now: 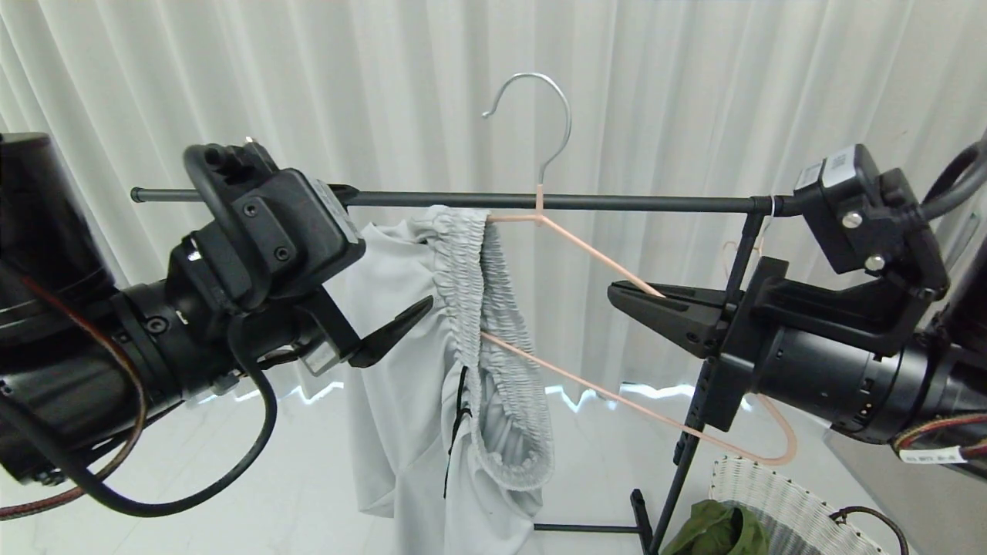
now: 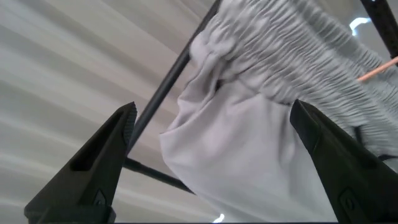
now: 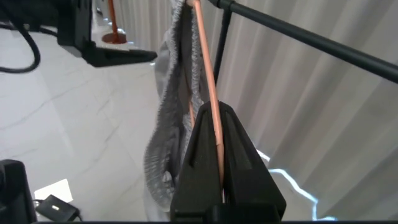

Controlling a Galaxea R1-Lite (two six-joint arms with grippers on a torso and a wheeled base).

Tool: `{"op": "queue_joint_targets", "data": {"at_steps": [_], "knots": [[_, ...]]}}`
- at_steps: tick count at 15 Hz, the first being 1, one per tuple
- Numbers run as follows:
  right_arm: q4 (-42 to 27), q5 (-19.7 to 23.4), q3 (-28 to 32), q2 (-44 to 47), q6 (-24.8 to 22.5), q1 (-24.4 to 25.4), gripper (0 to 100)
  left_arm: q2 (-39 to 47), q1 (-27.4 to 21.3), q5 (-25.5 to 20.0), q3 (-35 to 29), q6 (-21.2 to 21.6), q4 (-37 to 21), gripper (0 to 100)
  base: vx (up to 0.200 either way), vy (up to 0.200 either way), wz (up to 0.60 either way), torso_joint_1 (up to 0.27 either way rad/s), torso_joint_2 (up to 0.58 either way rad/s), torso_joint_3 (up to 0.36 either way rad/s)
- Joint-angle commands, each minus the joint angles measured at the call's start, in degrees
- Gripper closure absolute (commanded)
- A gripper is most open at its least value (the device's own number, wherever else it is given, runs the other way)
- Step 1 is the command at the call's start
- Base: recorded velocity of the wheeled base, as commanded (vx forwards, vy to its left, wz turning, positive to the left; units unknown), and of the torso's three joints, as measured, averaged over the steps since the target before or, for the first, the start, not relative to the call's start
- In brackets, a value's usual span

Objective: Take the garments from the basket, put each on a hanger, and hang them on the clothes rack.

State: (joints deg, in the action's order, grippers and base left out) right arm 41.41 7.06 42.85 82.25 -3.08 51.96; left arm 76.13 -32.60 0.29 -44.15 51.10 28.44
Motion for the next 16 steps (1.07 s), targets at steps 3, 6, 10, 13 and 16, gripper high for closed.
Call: {"op": "queue_joint_targets", "data": {"at_steps": [3,6,10,13,16], "knots": [[7.1,2.3,-8.1,-2.7,-0.4,-1.0,100,-2.4,0.1,0.1,0.8,0.3,-0.1,0,0.000,0.000,0.00,0.000,0.00,0.000],[12.2,3.3,-11.8,-2.7,-0.3,-1.0,100,-2.2,-0.5,0.1,2.0,3.5,-0.1,0,0.000,0.000,0.00,0.000,0.00,0.000],[12.9,3.5,-11.7,-2.1,-0.3,0.1,100,0.9,-1.9,0.1,-0.9,4.4,0.0,0,0.000,0.000,0.00,0.000,0.00,0.000],[12.9,4.4,-11.5,-1.9,-0.3,1.3,100,4.8,-1.9,0.1,-3.7,4.4,-0.1,0,0.000,0.000,0.00,0.000,0.00,0.000],[14.8,6.9,-12.3,-2.0,-0.3,1.5,100,6.8,-1.9,0.1,-5.1,4.4,-0.1,0,0.000,0.000,0.00,0.000,0.00,0.000]]}}
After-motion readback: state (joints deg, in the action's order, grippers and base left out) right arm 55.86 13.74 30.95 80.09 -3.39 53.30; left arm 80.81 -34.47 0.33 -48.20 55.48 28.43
